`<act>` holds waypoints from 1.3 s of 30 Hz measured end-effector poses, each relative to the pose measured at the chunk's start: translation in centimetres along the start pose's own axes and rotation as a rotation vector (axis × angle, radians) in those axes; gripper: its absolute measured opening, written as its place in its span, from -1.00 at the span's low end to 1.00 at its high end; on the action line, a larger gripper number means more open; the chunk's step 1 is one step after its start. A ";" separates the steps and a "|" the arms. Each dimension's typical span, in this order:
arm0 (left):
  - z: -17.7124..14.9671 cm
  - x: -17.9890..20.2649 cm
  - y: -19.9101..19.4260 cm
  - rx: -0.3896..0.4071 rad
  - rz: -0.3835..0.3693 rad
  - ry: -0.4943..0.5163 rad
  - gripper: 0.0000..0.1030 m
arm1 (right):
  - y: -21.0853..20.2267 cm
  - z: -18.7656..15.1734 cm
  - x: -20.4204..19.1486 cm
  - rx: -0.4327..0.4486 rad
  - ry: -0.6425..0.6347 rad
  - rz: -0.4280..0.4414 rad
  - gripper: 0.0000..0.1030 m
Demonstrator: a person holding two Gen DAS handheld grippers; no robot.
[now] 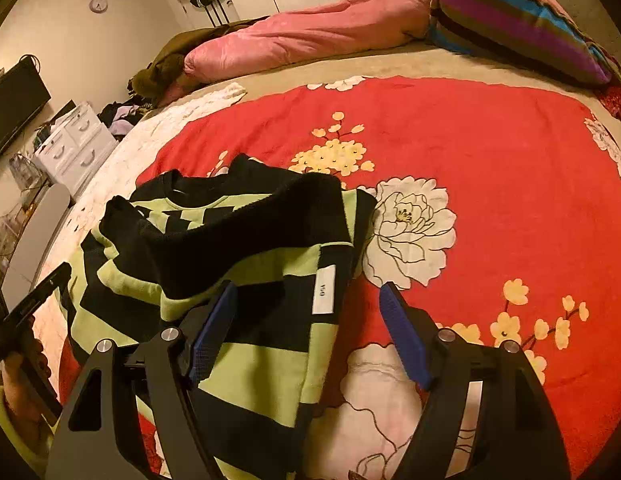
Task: Fold small clothes
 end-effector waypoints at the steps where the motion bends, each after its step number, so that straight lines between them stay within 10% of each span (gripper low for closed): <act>1: 0.0 0.1 0.0 0.000 0.001 0.004 0.12 | 0.0 -0.1 0.1 -0.003 0.005 0.002 0.42; 22: 1.8 1.5 0.3 0.034 -0.005 0.059 0.45 | 1.8 0.2 0.1 -0.050 0.034 0.023 0.52; 28: 2.8 2.3 1.1 0.011 -0.040 0.081 0.45 | 1.2 -0.1 -0.2 -0.022 0.027 0.053 -0.80; 39: 4.4 3.5 7.6 -0.146 0.024 0.288 0.45 | 0.2 -0.5 0.7 -0.019 0.079 0.059 -0.71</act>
Point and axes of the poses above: each gripper's, at about its wrist camera, not at the fingertips, and y roughly the way its jaws point, x to its right, z to its top, the point moved 9 cm from there along y, roughly the way its jaws point, and after that the axes turned 3 degrees about -z, right-handed, at the moved point
